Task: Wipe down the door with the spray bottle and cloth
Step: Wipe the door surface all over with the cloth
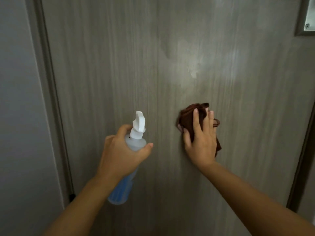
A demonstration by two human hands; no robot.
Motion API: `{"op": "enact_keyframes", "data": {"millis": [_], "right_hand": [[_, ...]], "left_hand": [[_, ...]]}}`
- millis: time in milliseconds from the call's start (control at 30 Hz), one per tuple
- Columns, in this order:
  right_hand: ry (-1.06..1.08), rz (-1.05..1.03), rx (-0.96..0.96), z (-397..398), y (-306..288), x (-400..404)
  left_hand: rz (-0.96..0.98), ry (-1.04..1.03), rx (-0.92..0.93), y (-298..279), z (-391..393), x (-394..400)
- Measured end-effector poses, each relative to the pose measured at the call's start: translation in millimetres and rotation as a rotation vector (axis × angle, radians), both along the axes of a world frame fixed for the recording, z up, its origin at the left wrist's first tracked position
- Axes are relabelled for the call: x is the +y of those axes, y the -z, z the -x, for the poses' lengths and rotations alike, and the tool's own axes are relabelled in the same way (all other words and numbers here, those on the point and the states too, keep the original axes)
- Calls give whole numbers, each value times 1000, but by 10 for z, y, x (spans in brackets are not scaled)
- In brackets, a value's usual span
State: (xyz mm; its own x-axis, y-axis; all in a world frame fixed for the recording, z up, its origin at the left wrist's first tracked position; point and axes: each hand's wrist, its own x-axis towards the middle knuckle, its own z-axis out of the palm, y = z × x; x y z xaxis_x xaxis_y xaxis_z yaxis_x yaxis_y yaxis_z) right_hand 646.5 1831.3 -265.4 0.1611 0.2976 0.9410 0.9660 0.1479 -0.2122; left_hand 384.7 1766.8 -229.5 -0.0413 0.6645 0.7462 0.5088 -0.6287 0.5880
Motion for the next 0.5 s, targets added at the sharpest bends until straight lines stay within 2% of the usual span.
{"op": "enact_keyframes", "data": {"millis": [100,167,233,333,400,433,500], "right_hand": [[18,3,63,195,-107,39],[10,28,37,370,-1,70],[-14,89,-118,507,232,105],[-84,187,-511,504,525,127],[-96,185,-628,341,481,96],[-83,166,-589,251,432,68],[-24,114,-293,61,352,1]], "left_hand": [[14,-31,15,50,295,9],[26,-36,0,59,475,-17],[25,-51,-10,67,612,-57],[28,-82,-5,100,741,-127],[18,-75,-2,122,784,-177],[9,-70,1,130,795,-199],[0,-63,2,141,801,-221]]}}
